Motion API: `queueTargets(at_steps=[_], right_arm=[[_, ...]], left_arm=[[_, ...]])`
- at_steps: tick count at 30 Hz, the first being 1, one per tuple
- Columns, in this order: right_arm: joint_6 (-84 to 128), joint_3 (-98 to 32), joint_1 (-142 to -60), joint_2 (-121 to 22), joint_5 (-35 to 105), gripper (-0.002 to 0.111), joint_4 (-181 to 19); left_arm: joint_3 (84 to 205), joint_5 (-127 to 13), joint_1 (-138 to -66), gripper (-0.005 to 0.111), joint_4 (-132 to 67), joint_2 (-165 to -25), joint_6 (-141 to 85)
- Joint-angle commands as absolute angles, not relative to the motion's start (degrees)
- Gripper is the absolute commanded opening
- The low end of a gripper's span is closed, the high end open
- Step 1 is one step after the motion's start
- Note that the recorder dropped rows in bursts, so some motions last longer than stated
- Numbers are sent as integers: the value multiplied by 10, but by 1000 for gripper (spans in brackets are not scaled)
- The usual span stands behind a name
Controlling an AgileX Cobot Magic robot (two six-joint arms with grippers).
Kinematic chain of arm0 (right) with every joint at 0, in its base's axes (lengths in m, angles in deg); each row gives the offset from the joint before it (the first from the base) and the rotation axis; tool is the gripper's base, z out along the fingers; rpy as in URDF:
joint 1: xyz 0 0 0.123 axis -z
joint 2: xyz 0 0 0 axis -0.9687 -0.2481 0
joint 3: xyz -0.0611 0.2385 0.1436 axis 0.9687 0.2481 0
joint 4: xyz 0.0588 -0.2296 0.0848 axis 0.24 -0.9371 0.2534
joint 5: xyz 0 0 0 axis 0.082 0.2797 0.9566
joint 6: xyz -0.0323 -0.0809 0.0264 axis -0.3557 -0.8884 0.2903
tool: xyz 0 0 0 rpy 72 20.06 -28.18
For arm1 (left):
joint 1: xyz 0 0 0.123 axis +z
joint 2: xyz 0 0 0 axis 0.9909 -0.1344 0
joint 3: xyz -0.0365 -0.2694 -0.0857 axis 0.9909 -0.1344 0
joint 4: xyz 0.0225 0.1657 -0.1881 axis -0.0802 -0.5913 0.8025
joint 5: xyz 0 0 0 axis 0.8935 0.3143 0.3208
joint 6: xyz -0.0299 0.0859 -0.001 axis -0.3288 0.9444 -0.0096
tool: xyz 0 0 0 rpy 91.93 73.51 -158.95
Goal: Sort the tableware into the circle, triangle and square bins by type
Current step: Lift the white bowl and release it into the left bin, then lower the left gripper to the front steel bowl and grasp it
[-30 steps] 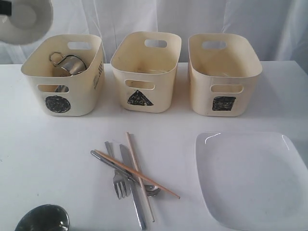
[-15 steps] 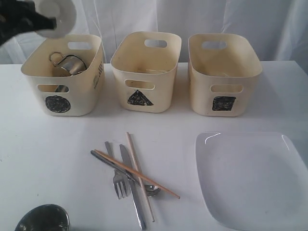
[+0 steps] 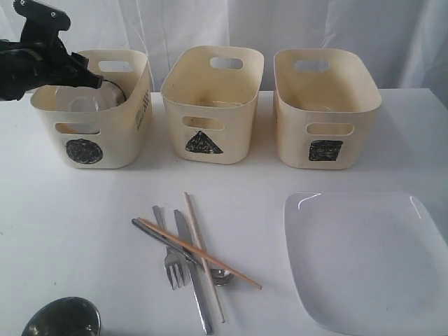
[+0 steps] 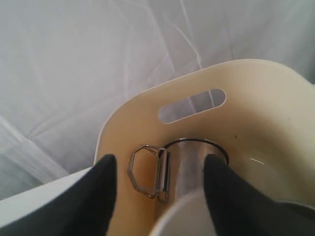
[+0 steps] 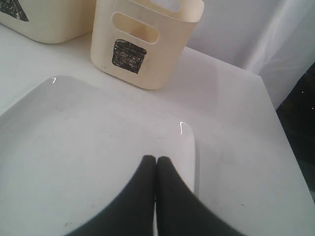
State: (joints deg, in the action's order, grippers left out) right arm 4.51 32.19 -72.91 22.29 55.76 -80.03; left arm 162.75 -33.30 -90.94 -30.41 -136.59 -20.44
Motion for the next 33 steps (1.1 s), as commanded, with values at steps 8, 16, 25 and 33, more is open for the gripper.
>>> queueTargets(at_steps=[8,16,25,33], right_arm=[[48,322,-732,225,549,0,-797],[48,322,-732,225,549,0,-797],[48,322,-732,225,549,0,-797],[48,322,-732,225,549,0,-797]], left_arm=[[1637,-499,-909,79,-297,-1237,-203],[1636,-1103,-909,79,-285,-1106,-217],[1481,-1273,-909,79,-28,-1106,-173],[1321,-1154,-909,79,-58,-1106,40]])
